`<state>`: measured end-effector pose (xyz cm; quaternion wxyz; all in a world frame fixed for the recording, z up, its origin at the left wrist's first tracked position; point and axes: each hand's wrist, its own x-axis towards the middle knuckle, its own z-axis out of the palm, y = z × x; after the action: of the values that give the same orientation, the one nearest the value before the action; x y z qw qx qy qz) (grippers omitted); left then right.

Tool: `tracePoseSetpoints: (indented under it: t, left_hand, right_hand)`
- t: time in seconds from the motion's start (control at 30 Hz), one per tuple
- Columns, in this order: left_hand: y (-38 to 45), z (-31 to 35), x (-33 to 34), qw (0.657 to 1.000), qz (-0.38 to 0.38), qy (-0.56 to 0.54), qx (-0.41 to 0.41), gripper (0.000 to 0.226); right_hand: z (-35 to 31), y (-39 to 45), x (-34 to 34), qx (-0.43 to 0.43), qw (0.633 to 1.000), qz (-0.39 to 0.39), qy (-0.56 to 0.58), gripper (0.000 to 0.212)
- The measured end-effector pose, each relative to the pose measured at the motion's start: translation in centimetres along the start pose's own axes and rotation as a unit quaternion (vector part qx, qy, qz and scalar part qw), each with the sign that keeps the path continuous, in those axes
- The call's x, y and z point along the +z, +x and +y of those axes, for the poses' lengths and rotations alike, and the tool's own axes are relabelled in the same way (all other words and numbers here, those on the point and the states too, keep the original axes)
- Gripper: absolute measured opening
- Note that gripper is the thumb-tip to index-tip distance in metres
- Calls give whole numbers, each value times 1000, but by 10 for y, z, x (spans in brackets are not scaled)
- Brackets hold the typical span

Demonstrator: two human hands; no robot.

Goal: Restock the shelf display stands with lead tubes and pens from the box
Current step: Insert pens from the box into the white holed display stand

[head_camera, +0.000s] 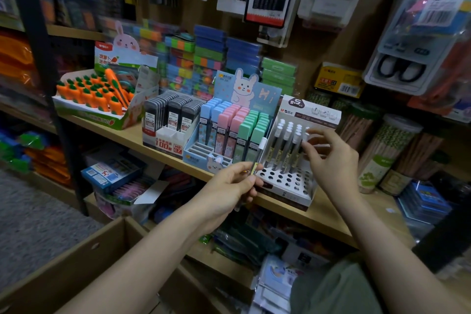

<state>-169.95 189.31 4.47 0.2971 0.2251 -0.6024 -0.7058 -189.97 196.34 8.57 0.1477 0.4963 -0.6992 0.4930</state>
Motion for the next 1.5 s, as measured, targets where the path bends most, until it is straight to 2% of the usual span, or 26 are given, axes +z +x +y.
tracePoseSetpoints:
  t: [0.1, 0.13, 0.27, 0.4, 0.47, 0.53, 0.6, 0.67, 0.8, 0.87, 1.03, 1.33, 1.5]
  left_hand:
    - [-2, 0, 1, 999, -15, 35, 18, 28]
    - [-2, 1, 1, 999, -16, 46, 25, 27]
    - [-1, 0, 5, 996, -22, 72, 40, 26]
    - [-2, 1, 12, 996, -48, 67, 39, 28]
    - [-1, 1, 14, 990, -23, 123, 70, 28]
    - [1, -3, 14, 954, 33, 261, 147, 28]
    - [1, -9, 11, 880, 52, 417, 222, 33]
    - [2, -19, 9, 810, 35, 528, 252, 41]
    - [5, -38, 6, 724, 7, 646, 240, 52]
    - [7, -42, 6, 703, 9, 669, 240, 55]
    - [8, -44, 5, 690, 16, 679, 252, 57]
    - [6, -43, 5, 707, 25, 661, 249, 55]
    - [5, -44, 5, 705, 24, 663, 249, 58]
  right_hand:
    - [-6, -1, -7, -22, 998, 57, 33, 30]
    - [-9, -4, -8, -32, 996, 50, 70, 31]
    - [-29, -20, 5, -36, 976, -101, 192, 40]
    - [-36, -20, 10, -20, 963, -123, 240, 28]
    - [-34, -17, 4, -27, 961, -112, 253, 25]
    - [-27, -12, -7, -35, 968, -63, 241, 21]
    - [-15, -5, -20, -39, 976, 23, 211, 20]
    - [-4, -1, -28, -42, 982, 95, 159, 19]
    - [8, -1, -27, -38, 989, 110, 94, 19]
    - [10, -1, -26, -43, 990, 105, 83, 19]
    - [10, -2, -25, -48, 990, 98, 89, 20]
    - [7, -3, -24, -55, 991, 96, 78, 20]
    - [0, -5, -23, -67, 992, 81, 75, 22]
